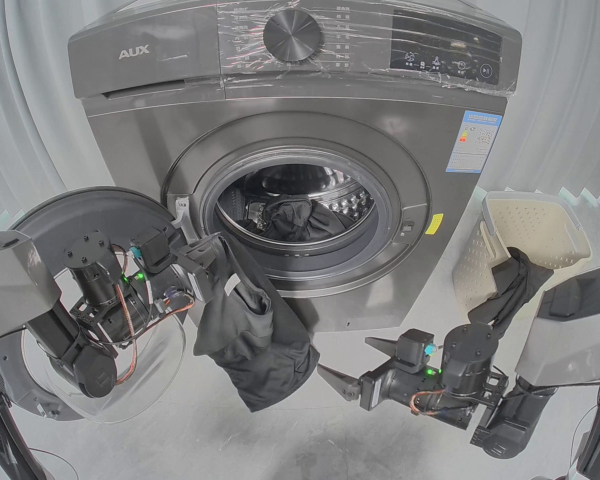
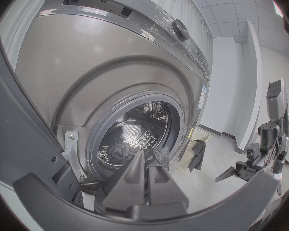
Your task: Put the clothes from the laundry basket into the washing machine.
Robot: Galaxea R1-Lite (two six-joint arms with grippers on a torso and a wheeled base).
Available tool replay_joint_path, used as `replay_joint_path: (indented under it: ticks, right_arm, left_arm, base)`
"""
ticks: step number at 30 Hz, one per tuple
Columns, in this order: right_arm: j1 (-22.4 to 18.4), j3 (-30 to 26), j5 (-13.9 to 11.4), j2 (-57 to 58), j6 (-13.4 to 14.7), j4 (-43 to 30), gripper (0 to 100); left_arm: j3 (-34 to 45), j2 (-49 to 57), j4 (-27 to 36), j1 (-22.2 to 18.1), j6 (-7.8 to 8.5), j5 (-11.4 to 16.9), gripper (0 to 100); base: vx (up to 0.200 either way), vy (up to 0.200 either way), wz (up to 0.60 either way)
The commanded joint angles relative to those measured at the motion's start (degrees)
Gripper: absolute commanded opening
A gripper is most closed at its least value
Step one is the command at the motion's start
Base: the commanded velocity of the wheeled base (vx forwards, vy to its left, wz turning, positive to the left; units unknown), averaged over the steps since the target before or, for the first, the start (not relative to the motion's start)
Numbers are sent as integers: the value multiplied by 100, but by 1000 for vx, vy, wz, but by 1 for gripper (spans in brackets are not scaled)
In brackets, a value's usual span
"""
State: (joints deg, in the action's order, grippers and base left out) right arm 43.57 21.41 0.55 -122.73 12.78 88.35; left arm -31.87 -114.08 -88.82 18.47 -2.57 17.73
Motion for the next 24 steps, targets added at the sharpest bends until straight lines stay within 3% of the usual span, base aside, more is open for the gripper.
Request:
replay_joint_path:
  ticks: [1, 6, 24]
  right_arm:
    - [-191, 918, -2, -638, -82, -2, 100]
    - [-156, 1226, -28, -849, -82, -2, 100]
    - [-85, 1516, -152, -1235, -346, -2, 100]
  left_arm:
    - [-21, 211, -4, 87, -6, 3, 0]
    - [-48, 334, 5, 157, -6, -6, 0]
    - [-144, 343, 5, 236, -15, -67, 0]
  base:
    - [0, 0, 0]
    - [0, 0, 0]
    - [0, 0, 0]
